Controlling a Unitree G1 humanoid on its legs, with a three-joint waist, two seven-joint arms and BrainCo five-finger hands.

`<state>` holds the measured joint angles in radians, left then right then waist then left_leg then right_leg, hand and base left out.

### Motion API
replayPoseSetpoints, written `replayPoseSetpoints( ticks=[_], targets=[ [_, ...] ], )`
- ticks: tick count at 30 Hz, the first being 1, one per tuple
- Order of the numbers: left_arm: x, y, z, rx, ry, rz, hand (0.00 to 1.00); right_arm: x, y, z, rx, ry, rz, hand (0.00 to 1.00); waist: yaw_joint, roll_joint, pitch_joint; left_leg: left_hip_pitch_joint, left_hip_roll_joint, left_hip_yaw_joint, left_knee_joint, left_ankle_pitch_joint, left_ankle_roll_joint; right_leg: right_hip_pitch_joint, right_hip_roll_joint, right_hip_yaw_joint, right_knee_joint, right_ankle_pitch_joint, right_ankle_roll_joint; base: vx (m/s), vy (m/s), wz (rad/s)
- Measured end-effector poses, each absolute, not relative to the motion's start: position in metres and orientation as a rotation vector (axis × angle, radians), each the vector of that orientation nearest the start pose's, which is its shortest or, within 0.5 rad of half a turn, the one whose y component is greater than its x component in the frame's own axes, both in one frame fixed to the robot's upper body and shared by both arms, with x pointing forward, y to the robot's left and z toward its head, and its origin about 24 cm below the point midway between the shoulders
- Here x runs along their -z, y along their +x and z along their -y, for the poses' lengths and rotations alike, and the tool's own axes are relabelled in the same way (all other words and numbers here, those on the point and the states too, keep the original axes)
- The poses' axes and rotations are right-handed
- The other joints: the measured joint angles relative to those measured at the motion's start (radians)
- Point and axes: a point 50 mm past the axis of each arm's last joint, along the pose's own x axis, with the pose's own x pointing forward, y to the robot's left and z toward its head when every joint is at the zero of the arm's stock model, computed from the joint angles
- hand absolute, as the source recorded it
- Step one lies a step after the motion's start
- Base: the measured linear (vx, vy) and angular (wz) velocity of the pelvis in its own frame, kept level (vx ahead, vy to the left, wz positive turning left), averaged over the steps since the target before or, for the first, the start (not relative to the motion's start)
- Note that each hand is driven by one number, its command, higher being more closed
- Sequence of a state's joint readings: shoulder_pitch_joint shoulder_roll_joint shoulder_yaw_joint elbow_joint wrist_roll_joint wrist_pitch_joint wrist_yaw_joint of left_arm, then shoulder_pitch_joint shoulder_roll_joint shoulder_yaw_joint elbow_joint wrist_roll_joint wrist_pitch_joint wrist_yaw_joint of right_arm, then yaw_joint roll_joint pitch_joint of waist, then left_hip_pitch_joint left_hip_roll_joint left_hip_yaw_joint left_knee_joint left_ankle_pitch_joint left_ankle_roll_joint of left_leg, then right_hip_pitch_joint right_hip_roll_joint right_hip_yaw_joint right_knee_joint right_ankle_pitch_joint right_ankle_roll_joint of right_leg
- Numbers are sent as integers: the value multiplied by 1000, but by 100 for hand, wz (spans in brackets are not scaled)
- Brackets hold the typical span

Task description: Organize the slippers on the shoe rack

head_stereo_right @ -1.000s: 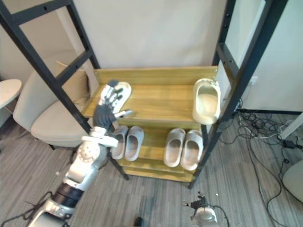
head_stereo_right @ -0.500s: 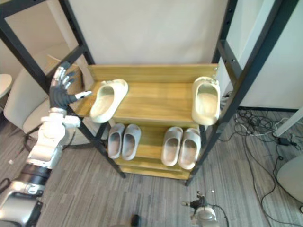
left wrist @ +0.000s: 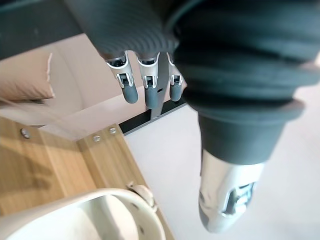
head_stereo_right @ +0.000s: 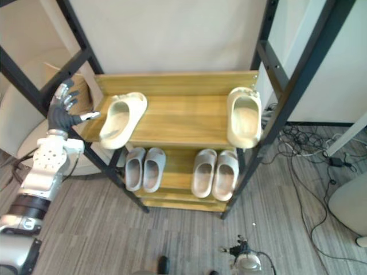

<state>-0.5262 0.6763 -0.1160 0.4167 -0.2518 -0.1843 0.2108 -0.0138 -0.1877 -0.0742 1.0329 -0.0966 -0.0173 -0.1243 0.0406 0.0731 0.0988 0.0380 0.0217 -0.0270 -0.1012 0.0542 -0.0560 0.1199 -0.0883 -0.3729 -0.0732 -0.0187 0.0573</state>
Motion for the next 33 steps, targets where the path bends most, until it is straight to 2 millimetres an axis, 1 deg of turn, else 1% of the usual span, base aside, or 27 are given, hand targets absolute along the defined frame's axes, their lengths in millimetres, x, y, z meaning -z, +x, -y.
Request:
replayPoseSetpoints(
  ticks=[4,10,15,17,24,28,31,33],
  targets=[
    [-165,336,-273,-213,472,314,0,139,136,236,225,-284,-969,0,0,0,0,0,4,15,0,-3,-1,-11,1,16,4,2,-2,-25,-1,-12],
    [-153,338,-276,-192,552,243,0,142,127,236,222,-280,-992,0,0,0,0,-2,9,32,0,-6,-4,-24,2,32,11,2,-2,-15,2,-8],
    [-148,338,-285,-197,651,185,0,143,126,229,214,-263,-987,0,3,-2,-1,-4,16,57,0,-13,-9,-36,8,57,14,3,-4,18,-4,-16],
    [-146,339,-288,-206,685,163,0,141,128,227,210,-258,-971,0,2,-2,-1,-4,18,63,0,-13,-10,-36,9,60,14,3,-4,30,-6,-7],
    [-144,341,-291,-209,752,142,0,141,130,224,189,-248,-961,0,1,-3,-1,-5,20,76,0,-15,-10,-51,10,72,18,4,-5,-7,1,-5],
    [-144,342,-293,-218,782,133,0,141,130,223,184,-246,-961,0,5,-11,-6,-18,24,101,0,-16,-9,-77,10,96,35,4,-6,-12,12,-17],
    [-150,346,-296,-244,783,128,0,141,128,222,186,-238,-953,0,7,-23,-10,-20,24,114,0,-18,-7,-89,10,112,37,6,-8,-1,14,-16],
    [-150,347,-299,-256,795,115,0,141,125,220,193,-220,-951,0,7,-29,-14,-21,25,130,0,-20,-8,-103,10,125,40,7,-8,0,16,-20]
  ],
)
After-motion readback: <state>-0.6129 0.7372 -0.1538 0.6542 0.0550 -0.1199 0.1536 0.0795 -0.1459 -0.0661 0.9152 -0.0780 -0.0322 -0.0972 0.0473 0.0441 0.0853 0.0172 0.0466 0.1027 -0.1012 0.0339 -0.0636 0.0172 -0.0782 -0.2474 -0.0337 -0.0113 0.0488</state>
